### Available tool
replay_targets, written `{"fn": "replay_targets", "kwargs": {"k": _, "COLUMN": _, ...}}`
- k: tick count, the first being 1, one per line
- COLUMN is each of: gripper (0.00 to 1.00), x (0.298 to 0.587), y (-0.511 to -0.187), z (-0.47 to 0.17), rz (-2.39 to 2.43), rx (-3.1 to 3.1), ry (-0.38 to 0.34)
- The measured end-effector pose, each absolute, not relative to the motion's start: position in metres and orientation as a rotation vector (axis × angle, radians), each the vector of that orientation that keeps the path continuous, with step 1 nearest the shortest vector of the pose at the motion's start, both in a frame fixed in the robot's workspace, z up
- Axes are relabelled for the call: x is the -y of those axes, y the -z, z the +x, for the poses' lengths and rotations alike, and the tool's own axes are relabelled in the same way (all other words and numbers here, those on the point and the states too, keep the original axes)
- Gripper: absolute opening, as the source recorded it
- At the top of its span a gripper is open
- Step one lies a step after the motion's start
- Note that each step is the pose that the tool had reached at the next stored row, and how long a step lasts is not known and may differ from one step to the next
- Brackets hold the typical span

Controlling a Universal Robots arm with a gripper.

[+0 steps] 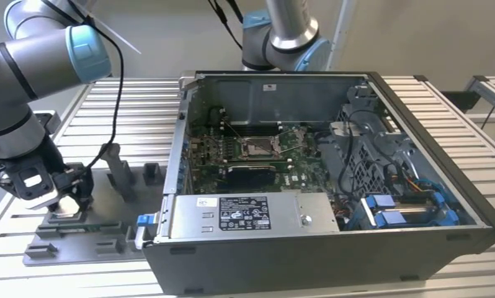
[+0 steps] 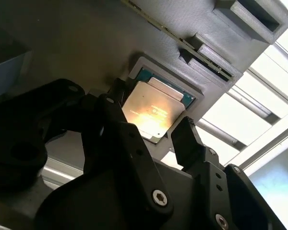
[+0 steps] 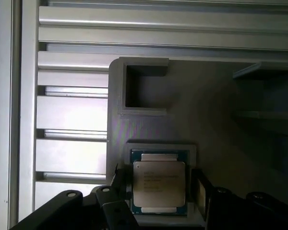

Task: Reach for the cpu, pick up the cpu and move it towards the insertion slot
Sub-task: 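Pick up the cpu and move it towards the insertion slot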

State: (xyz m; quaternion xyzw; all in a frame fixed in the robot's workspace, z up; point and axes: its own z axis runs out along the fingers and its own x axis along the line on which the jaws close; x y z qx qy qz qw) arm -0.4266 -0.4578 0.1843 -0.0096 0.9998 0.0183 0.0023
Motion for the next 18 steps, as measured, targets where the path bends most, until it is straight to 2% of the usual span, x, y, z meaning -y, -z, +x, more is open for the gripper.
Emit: {"fn": "replay_targets", "kwargs": {"k": 18, "gripper": 0.0, "x": 0.4574, "y": -0.1858, "z": -0.4267, "rz": -0.029, "rx": -3.136, "ry": -0.057}}
